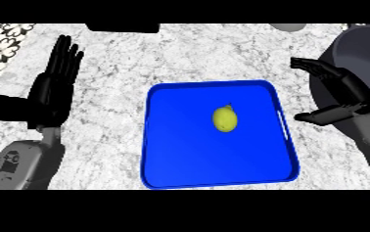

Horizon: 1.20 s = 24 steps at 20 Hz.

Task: Pick the pear from the tray and place it in the pot

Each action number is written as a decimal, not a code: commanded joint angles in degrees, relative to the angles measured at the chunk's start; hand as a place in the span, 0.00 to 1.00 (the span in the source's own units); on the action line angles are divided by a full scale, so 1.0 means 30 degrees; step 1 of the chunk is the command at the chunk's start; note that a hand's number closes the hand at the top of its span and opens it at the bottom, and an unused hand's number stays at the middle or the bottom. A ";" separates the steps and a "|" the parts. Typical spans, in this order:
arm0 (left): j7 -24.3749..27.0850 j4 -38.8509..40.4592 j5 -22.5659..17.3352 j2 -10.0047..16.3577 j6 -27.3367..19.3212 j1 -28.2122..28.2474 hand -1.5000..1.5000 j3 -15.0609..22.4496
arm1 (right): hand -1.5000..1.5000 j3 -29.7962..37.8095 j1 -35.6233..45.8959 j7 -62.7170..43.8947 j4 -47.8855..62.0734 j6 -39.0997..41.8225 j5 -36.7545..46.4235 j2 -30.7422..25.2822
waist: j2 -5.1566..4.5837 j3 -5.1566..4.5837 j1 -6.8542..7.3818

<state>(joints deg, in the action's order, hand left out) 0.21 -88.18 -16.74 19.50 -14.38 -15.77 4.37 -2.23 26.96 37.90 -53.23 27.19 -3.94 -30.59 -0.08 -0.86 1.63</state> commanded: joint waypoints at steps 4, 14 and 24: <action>0.0021 0.0188 0.0024 0.0037 0.0485 0.0044 0.50 -0.0501 | 0.00 -0.1854 0.1696 0.1945 0.2279 0.1260 0.3538 -0.1725 | -0.0067 0.0301 -0.0137; -0.1071 -0.0098 0.0624 -0.0210 0.0401 -0.0347 0.50 -0.0735 | 0.00 -0.4218 0.3197 -0.2651 -0.0193 0.1774 0.5745 -0.0615 | 0.0026 0.0286 -0.0408; -0.0364 -0.0062 0.1082 -0.1059 0.0828 0.0254 0.50 -0.1172 | 0.00 -0.4836 0.2248 -0.5745 -0.1387 0.2927 0.7127 0.1439 | 0.0020 0.0289 -0.0461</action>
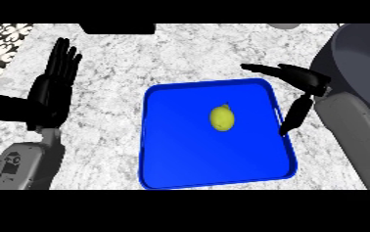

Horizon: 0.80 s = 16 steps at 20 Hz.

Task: Pick the pear from the tray and place it in the pot

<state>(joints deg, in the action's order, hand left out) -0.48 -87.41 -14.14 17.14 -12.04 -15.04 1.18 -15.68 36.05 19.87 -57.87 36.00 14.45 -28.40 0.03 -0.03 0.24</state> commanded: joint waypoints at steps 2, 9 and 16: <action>-0.0106 -0.0406 0.0884 -0.0895 -0.0341 0.0490 0.50 0.0610 | 0.00 -0.0487 -0.1130 -0.2314 -0.1900 -0.0116 0.0531 0.2209 | 0.0030 0.0006 -0.0094; 0.0833 0.0575 0.0640 -0.0760 0.1173 0.0529 0.50 -0.0983 | 0.00 0.0971 -0.1872 0.0042 -0.1926 -0.0152 0.1963 0.2007 | -0.0018 0.0008 -0.0052; -0.1854 -0.0476 0.0970 -0.0789 0.0831 -0.1271 0.50 -0.1150 | 0.00 0.0637 -0.1716 -0.2255 -0.2360 -0.1227 0.3785 0.4448 | -0.0003 0.0010 -0.0040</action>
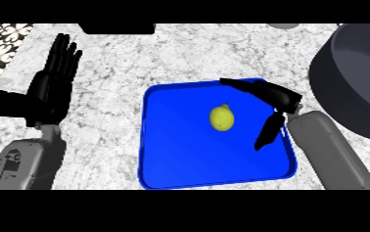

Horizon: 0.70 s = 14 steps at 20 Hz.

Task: Pick the pear from the tray and place it in the pot

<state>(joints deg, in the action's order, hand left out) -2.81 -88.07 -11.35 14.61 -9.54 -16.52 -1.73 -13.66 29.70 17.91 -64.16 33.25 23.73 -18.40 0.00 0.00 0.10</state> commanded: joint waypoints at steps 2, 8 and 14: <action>0.0697 0.0342 -0.0165 -0.0033 0.0813 0.0561 0.50 -0.0690 | 0.00 -0.0205 -0.0370 -0.1220 -0.0315 -0.0386 0.1551 0.0636 | -0.0004 -0.0002 0.0017; 0.0122 -0.0059 0.0158 -0.0143 0.1138 0.0301 0.50 -0.1198 | 0.00 0.0500 -0.0202 -0.1244 0.0445 -0.0606 0.2656 0.1881 | -0.0004 0.0000 0.0015; -0.0177 0.0342 0.0984 -0.0428 0.0821 -0.0163 0.50 -0.0999 | 0.00 0.0453 0.1144 0.0070 0.3402 -0.1603 0.3870 0.3246 | -0.0015 0.0003 0.0062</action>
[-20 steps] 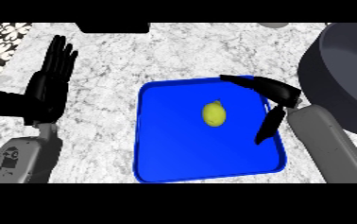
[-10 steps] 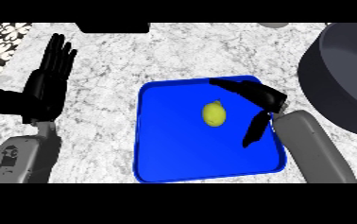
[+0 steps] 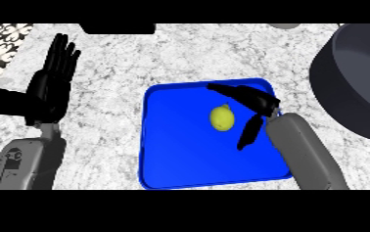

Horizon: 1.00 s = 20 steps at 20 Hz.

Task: Pick the pear from the tray and place it in the pot

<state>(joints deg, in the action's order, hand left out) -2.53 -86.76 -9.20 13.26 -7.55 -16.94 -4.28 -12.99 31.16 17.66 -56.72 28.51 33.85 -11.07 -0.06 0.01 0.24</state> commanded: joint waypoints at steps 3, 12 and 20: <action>-0.0678 -0.0353 0.0455 -0.0603 -0.0356 -0.0731 0.50 0.0200 | 0.00 -0.0174 0.0297 0.1431 0.2511 -0.1828 0.1478 0.1511 | -0.0016 0.0003 0.0029; 0.0213 0.0291 0.0135 0.0005 0.0784 -0.0112 0.50 -0.0857 | 1.00 -0.0947 0.0151 0.3701 0.0863 -0.2029 0.2285 0.2020 | 0.0004 -0.0003 -0.0034; 0.0415 -0.0090 0.0824 -0.0954 0.0614 0.0228 0.50 -0.0356 | 1.00 -0.0324 0.0225 0.4455 0.2473 -0.3953 0.3888 0.2859 | 0.0001 -0.0001 -0.0005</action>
<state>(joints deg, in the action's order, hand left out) -3.08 -87.87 -7.54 11.33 -6.06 -16.37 -5.62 -15.30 30.47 29.00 -52.64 19.17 43.60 -2.91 0.01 -0.01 0.18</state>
